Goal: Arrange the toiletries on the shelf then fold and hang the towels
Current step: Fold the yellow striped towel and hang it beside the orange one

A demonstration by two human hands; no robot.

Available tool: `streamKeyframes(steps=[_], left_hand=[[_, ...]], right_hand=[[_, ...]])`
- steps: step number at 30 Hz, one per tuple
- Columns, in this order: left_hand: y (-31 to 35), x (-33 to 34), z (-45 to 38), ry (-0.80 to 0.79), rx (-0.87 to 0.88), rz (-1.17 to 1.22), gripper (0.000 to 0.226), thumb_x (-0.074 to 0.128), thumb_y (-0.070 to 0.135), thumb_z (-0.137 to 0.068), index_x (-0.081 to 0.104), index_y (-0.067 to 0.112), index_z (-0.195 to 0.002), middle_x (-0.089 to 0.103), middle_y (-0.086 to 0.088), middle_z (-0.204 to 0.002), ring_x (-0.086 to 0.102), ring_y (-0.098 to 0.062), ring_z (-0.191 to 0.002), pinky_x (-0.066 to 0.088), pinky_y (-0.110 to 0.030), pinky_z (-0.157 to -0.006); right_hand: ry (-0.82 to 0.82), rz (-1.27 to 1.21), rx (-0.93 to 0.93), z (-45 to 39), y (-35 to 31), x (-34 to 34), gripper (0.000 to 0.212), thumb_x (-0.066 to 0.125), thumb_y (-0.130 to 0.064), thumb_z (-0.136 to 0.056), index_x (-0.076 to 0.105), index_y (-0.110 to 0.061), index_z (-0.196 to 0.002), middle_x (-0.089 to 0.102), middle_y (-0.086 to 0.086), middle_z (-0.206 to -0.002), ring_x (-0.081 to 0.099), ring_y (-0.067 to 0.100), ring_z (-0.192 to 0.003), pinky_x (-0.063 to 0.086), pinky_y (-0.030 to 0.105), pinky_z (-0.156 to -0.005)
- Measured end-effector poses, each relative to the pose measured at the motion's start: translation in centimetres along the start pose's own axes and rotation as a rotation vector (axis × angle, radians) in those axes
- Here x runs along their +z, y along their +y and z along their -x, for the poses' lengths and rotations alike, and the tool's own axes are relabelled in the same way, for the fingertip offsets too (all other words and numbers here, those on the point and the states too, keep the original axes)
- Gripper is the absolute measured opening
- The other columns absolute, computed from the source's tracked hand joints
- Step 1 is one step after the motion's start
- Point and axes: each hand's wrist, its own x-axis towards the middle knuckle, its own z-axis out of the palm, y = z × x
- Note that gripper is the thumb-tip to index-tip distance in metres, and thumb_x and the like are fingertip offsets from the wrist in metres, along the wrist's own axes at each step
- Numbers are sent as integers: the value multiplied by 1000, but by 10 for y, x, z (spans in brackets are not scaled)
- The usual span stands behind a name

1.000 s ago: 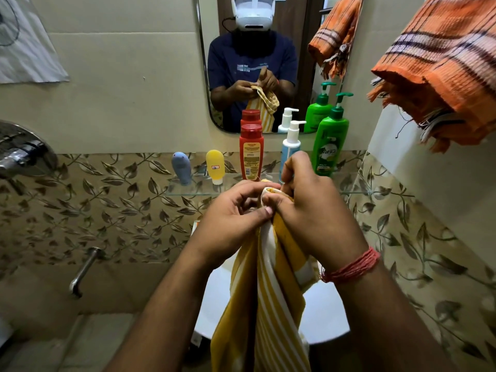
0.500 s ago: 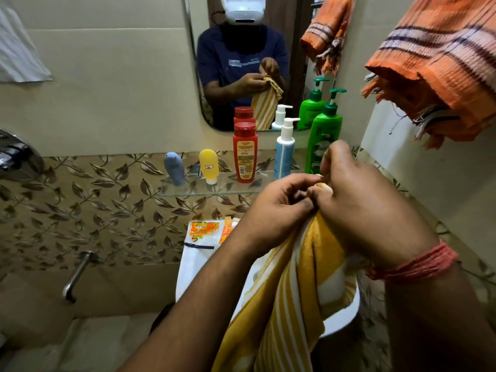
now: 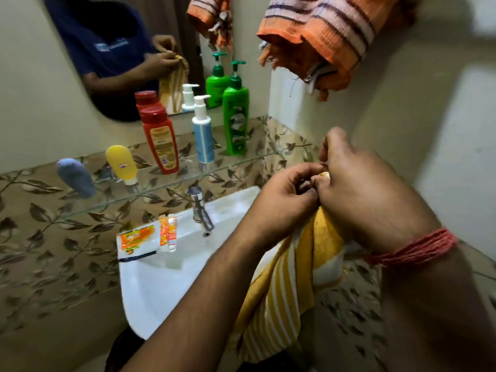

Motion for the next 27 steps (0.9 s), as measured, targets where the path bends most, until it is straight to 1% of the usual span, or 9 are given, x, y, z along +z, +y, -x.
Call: streamKeyframes(steps=[4, 8, 11, 13, 16, 19, 21, 23, 27], left_hand=[[-3, 33, 10, -114, -6, 84, 31, 50, -17, -94, 62, -6, -121, 69, -4, -99, 66, -6, -89, 53, -17, -75], [-3, 36, 24, -113, 3, 145, 31, 50, -20, -92, 60, -11, -120, 68, 7, -81, 64, 2, -71, 49, -11, -63], [2, 17, 37, -13, 11, 140, 28, 52, -21, -91, 62, -10, -115, 69, 3, -81, 64, -3, -72, 49, -15, -63], [6, 0, 47, 72, 13, 122, 26, 54, -17, -92, 63, -8, -114, 69, -2, -85, 62, -13, -78, 50, -22, -64], [11, -26, 67, 212, 17, 81, 26, 53, -14, -93, 65, -2, -114, 70, 3, -82, 61, -16, -79, 49, -27, -66], [22, -46, 87, 323, 52, 117, 29, 52, -9, -92, 66, 1, -115, 72, -7, -93, 63, -25, -87, 51, -30, -70], [34, -54, 99, 380, 89, 126, 32, 51, -3, -88, 68, 6, -114, 73, -9, -101, 67, -24, -95, 55, -30, -75], [44, -57, 107, 423, 128, 92, 30, 48, -3, -93, 67, 7, -114, 74, -7, -101, 69, -21, -98, 57, -30, -79], [54, -54, 112, 623, 203, -85, 25, 51, -2, -98, 70, 12, -108, 75, -5, -102, 71, -22, -100, 58, -34, -86]], right_hand=[[-12, 79, 95, 30, 10, -17, 27, 57, -15, -94, 35, -21, -108, 52, -2, -73, 46, 9, -60, 28, 25, -45], [-26, 74, 84, 42, 5, -20, 27, 58, -13, -93, 35, -20, -105, 49, -2, -71, 45, 9, -59, 28, 26, -46], [1, 27, -4, 40, -7, -9, 33, 59, -13, -91, 38, -16, -117, 44, -5, -69, 39, 7, -57, 31, 29, -50], [13, -11, -91, 38, -20, 0, 38, 61, -15, -92, 38, -16, -122, 39, -9, -69, 35, 5, -57, 28, 24, -49], [6, -129, -213, 37, -44, 12, 30, 59, -18, -94, 35, -22, -111, 45, -10, -75, 47, 11, -66, 27, 15, -50], [-23, -312, -300, 38, -63, 17, 30, 58, -23, -97, 39, -22, -120, 55, -9, -88, 55, 8, -77, 38, 12, -54], [-13, -454, -354, 36, -72, 16, 30, 59, -25, -96, 42, -24, -120, 53, -12, -84, 53, -2, -71, 42, 9, -50], [9, -554, -407, 32, -76, 17, 26, 60, -24, -96, 45, -23, -117, 49, -12, -76, 50, -6, -62, 39, 4, -50], [-9, -664, -577, 22, -75, 24, 27, 67, -26, -93, 50, -17, -112, 52, -11, -77, 53, -10, -65, 42, 9, -53]])
